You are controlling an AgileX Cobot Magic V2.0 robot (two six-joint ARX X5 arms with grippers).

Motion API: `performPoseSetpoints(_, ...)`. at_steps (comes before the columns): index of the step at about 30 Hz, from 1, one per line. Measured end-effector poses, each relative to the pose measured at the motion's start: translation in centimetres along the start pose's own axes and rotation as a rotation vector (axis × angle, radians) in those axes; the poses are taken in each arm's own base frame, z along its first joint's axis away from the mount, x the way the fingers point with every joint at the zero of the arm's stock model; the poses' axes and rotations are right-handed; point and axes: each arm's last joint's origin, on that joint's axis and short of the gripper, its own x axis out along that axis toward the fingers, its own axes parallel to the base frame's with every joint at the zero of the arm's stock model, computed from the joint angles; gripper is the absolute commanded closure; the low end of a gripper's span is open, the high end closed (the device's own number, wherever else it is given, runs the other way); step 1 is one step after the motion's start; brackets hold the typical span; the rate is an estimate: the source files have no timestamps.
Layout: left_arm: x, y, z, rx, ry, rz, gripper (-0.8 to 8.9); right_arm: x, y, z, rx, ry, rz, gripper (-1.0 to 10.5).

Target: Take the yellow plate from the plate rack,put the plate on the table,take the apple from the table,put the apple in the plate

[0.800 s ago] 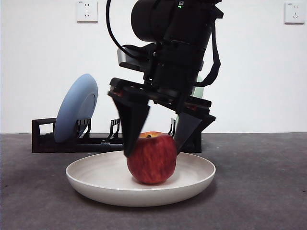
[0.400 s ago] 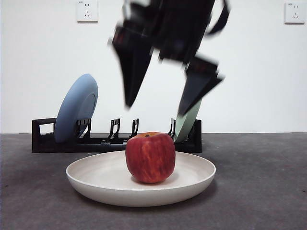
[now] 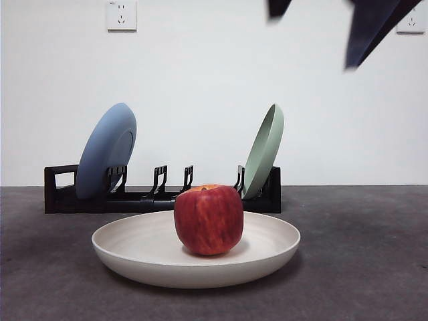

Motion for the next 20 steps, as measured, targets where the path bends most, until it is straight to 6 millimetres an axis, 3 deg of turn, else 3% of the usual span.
performPoseSetpoints(6, 0.0, 0.0, 0.0, 0.011, 0.002, -0.002, 5.95, -3.9, 0.2, -2.9, -0.001, -0.142, 0.015, 5.2)
performPoseSetpoints(11, 0.1, 0.0, 0.0, 0.013, 0.005, -0.002, 5.99, -6.2, 0.2, -5.0, 0.011, -0.237, 0.028, 7.7)
performPoseSetpoints(16, 0.2, -0.2, -0.2, 0.023, 0.040, -0.038, 7.82, -8.0, 0.2, -7.0, 0.012, -0.317, 0.039, 9.6)
performPoseSetpoints(20, 0.3, -0.2, -0.2, 0.024, 0.046, -0.049, 8.22, -9.2, 0.2, -8.5, 0.005, -0.375, 0.046, 9.6)
